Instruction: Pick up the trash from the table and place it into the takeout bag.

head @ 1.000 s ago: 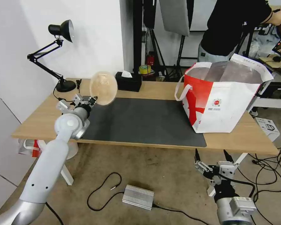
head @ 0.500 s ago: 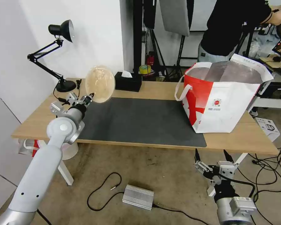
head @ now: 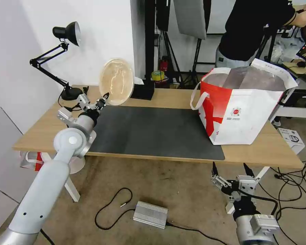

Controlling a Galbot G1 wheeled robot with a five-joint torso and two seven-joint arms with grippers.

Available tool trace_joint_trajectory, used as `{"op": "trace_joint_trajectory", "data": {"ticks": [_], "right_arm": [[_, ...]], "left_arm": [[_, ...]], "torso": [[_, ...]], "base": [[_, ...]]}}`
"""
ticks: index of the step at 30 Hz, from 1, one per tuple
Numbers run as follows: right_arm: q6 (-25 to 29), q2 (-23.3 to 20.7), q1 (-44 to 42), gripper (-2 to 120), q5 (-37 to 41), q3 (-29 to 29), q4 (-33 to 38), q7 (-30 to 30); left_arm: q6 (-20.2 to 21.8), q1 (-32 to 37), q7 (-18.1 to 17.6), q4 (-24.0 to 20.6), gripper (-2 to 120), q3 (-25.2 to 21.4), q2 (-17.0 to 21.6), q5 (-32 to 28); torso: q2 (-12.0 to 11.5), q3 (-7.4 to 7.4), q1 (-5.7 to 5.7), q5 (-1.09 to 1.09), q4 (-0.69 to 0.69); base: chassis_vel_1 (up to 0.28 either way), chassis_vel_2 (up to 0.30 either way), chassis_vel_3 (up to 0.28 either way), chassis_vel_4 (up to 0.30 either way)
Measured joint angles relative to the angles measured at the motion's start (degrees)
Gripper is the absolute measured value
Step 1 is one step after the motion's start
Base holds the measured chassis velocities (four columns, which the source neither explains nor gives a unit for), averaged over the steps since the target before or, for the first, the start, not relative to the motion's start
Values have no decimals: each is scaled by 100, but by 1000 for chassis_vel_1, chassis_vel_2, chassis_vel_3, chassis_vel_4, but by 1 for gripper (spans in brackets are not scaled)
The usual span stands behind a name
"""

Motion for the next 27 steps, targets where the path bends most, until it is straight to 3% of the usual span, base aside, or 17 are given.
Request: {"op": "trace_joint_trajectory", "data": {"ticks": [14,27], "right_arm": [[0,0,0,100,0,0,0,0],[0,0,0,100,0,0,0,0]], "left_arm": [[-242,-260,41,-269,0,433,-62,125],[-318,-700,7,-41,0,919,-310,147]], "torso": [[0,0,0,0,0],[0,0,0,0,0]], "base": [[0,0,0,0],[0,0,0,0]]}}
